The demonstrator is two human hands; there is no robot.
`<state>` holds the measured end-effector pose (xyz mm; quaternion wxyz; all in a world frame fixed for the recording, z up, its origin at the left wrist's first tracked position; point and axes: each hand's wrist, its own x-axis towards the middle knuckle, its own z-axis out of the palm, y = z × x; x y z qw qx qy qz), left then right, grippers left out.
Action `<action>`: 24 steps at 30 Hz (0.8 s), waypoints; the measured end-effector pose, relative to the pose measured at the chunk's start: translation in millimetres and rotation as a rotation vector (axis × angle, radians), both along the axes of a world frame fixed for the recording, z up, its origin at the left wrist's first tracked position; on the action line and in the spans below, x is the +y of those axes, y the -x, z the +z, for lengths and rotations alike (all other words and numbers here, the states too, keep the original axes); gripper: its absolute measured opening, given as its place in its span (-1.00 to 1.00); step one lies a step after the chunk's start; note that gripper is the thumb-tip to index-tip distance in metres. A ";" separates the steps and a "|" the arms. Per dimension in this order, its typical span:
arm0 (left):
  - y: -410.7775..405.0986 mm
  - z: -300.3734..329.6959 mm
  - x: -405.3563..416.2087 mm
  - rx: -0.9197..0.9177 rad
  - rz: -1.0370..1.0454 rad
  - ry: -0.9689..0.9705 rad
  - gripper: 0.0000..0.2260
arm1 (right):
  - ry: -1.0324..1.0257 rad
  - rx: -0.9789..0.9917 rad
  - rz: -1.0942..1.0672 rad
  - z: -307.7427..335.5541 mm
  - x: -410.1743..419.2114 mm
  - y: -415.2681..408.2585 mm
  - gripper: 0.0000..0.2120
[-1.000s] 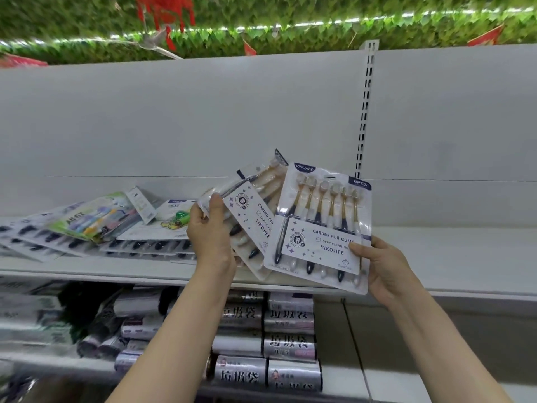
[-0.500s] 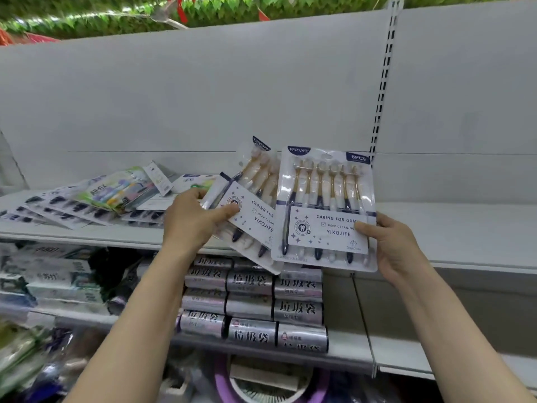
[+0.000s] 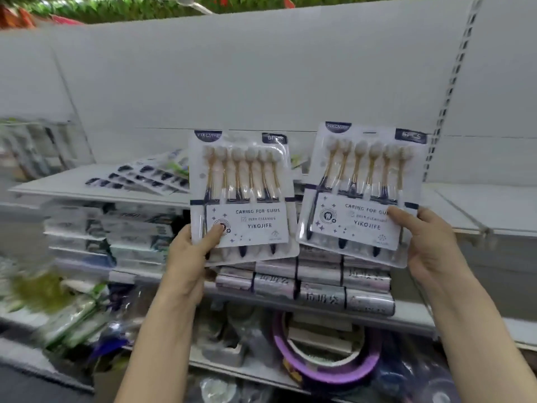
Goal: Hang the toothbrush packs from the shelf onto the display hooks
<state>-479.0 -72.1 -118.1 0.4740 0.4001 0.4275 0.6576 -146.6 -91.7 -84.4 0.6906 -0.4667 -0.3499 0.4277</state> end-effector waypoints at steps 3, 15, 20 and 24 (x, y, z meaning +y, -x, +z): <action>75.5 -13.0 -23.0 -0.043 0.101 -0.045 -0.75 | -0.032 0.019 0.050 -8.2 -10.9 85.7 -0.91; 379.3 -56.2 -133.9 -0.045 0.636 -0.070 -0.77 | 0.031 -0.037 0.387 -49.3 8.7 427.5 -0.94; 480.6 -78.9 -150.2 -0.078 0.841 -0.043 -0.82 | 0.047 -0.077 0.526 -61.4 40.6 557.0 -0.91; 577.5 -92.1 -141.0 -0.045 0.928 -0.032 -0.88 | 0.052 -0.069 0.584 -83.2 82.7 668.5 -0.95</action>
